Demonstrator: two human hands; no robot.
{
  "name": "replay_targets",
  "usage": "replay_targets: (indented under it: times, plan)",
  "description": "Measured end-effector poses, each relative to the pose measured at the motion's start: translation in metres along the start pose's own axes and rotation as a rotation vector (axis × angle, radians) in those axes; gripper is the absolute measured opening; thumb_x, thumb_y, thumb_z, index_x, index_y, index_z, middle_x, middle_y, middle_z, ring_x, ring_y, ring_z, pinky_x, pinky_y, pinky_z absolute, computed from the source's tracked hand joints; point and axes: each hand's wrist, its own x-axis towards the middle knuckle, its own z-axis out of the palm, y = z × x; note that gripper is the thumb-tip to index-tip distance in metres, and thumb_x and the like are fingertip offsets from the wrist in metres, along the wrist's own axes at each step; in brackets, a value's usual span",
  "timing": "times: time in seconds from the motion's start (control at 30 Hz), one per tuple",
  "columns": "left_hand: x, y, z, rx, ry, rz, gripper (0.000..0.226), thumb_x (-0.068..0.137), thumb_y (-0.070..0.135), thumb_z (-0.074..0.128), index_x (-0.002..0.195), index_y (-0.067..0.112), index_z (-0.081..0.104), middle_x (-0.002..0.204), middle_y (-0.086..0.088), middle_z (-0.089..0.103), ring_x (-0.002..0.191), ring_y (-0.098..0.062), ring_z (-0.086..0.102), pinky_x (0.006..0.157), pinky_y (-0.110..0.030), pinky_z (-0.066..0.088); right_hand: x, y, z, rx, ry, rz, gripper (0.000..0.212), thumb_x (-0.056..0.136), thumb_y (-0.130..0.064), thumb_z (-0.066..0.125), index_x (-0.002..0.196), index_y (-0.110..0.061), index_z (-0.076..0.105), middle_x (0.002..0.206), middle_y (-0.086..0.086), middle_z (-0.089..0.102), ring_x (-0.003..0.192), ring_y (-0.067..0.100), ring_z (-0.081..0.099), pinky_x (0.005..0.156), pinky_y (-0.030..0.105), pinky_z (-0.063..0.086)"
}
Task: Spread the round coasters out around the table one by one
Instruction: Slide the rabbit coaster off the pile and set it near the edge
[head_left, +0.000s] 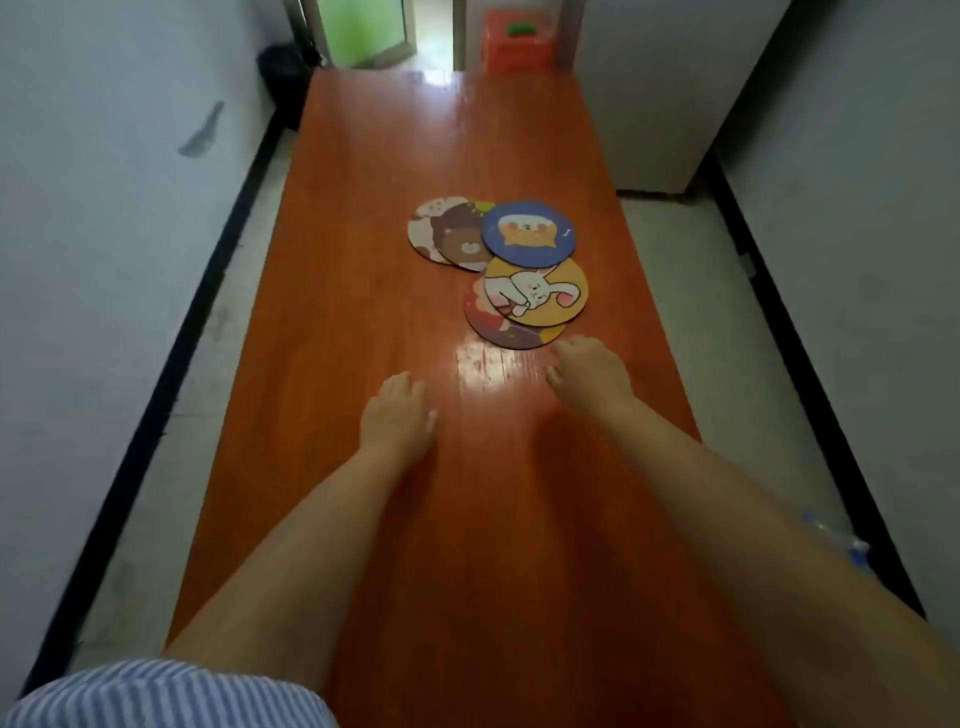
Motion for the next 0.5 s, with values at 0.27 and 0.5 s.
replay_targets:
  times: [0.27,0.5]
  plan:
    - [0.026,-0.011,0.048,-0.008,-0.009,-0.061,0.059,0.092,0.047,0.029,0.143,0.019,0.018,0.157,-0.007,0.012,0.144,-0.02,0.003,0.117,-0.041,0.004,0.089,0.015,0.035,0.028,0.04,-0.03,0.035,0.087,-0.023,0.059,0.114,-0.001,0.055,0.119,0.018,0.057,0.11,0.033,0.052,0.086,0.04,0.046]
    - [0.03,-0.013,0.052,-0.001,0.053,-0.025,0.058,0.09,0.046,0.034,0.14,0.018,0.026,0.154,-0.008,0.021,0.144,-0.021,0.01,0.116,-0.041,0.007,0.112,0.021,0.05,-0.086,0.105,-0.101,0.007,0.077,-0.002,0.063,0.08,0.004,0.063,0.087,0.023,0.064,0.08,0.034,0.061,0.058,0.036,0.049]
